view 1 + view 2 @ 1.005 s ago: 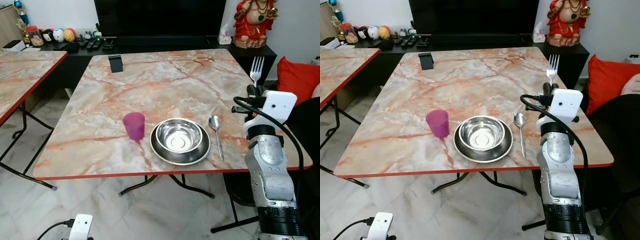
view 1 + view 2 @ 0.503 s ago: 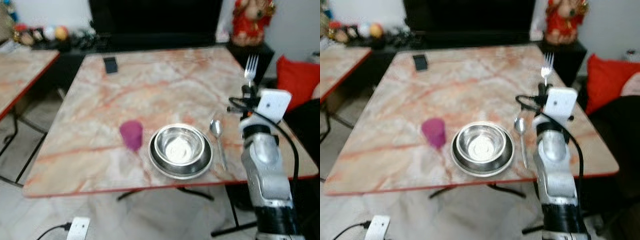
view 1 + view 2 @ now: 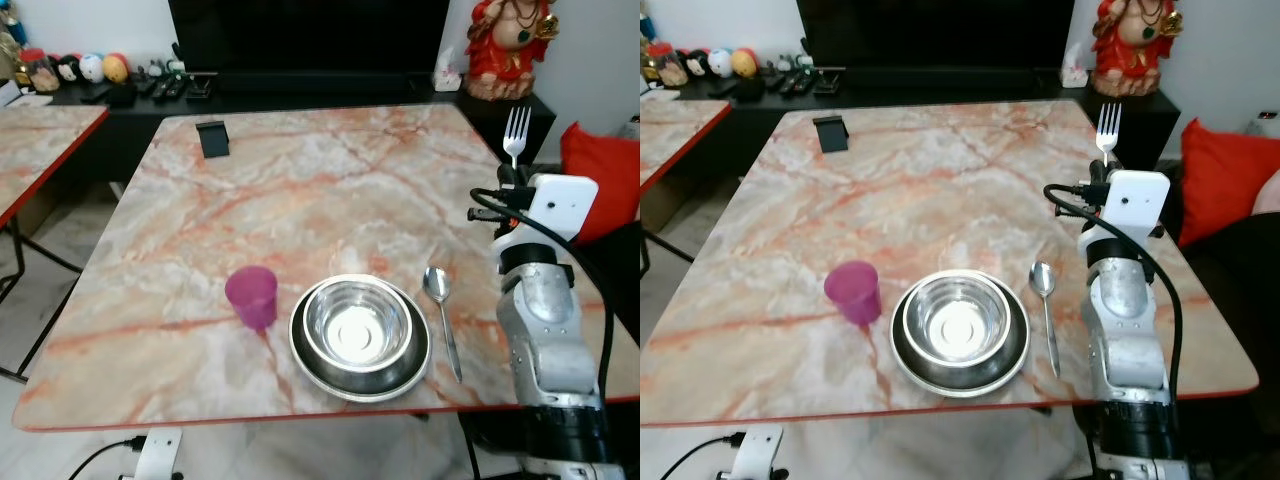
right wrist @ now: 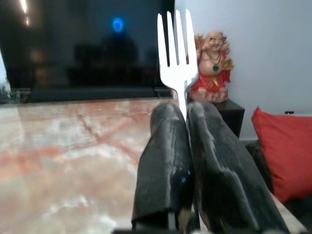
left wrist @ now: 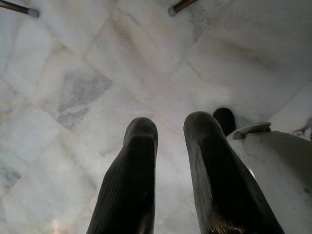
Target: Setting the table
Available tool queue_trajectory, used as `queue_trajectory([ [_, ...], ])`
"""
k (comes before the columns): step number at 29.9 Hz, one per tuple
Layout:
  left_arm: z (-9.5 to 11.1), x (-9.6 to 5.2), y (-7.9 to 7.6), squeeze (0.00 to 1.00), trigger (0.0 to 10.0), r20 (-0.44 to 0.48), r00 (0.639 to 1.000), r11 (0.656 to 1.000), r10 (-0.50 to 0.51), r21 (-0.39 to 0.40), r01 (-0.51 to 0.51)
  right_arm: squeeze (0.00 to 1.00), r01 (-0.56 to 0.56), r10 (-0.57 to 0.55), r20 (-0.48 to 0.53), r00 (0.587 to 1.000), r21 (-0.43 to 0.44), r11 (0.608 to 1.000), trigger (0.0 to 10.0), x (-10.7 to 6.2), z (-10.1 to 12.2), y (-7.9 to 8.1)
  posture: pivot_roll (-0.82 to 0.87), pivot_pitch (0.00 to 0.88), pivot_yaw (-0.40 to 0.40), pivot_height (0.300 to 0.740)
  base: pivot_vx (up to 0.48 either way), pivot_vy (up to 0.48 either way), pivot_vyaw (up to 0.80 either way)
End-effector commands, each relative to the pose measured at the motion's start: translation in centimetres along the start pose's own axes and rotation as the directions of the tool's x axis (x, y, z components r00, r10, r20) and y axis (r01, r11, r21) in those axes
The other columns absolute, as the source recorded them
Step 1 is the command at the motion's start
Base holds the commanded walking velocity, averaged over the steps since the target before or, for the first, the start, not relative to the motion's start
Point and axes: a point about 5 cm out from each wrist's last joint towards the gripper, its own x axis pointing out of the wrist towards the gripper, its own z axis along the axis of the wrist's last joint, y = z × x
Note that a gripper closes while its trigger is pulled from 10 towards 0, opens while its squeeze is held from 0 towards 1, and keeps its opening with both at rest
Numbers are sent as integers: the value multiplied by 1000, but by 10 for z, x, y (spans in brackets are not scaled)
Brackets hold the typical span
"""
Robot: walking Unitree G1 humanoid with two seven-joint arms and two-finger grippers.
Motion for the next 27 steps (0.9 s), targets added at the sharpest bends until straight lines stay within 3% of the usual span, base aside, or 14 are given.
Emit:
queue_trajectory([
  [1,-4,-1,3,0,10000,-16,1000,1000,8,0,-8,0,8,-9,-24,1000,-31,999,10000,-2,5,-5,-106,0,24,740,0,0,0],
  [2,-4,-1,3,0,10000,-16,1000,1000,8,1,-8,0,1,-2,-43,999,-20,1000,10000,-3,4,-6,-110,0,26,740,0,0,0],
  [5,-3,0,3,0,10000,-18,1000,1000,8,7,-8,0,-55,50,-225,973,-17,998,10000,-9,-12,-11,-119,0,29,740,0,0,0],
  [7,-3,0,3,0,10000,-19,1000,1000,7,9,-7,0,-76,71,-279,958,-7,997,10000,-10,-18,-12,-126,0,30,740,0,0,0],
  [11,-2,0,3,0,10000,-18,1000,1000,6,9,-6,0,-192,162,-433,887,-25,981,10000,-18,-47,-3,-116,0,24,740,0,0,0],
  [21,-1,0,2,0,10000,-15,1000,1000,9,-4,-9,0,-126,153,-533,832,87,988,10000,-21,-71,4,-107,0,19,740,0,0,0],
  [27,-1,0,2,0,10000,-15,1000,1000,10,-6,-10,0,-130,150,-574,805,76,989,10000,-22,-88,7,-101,0,14,740,0,0,0],
])
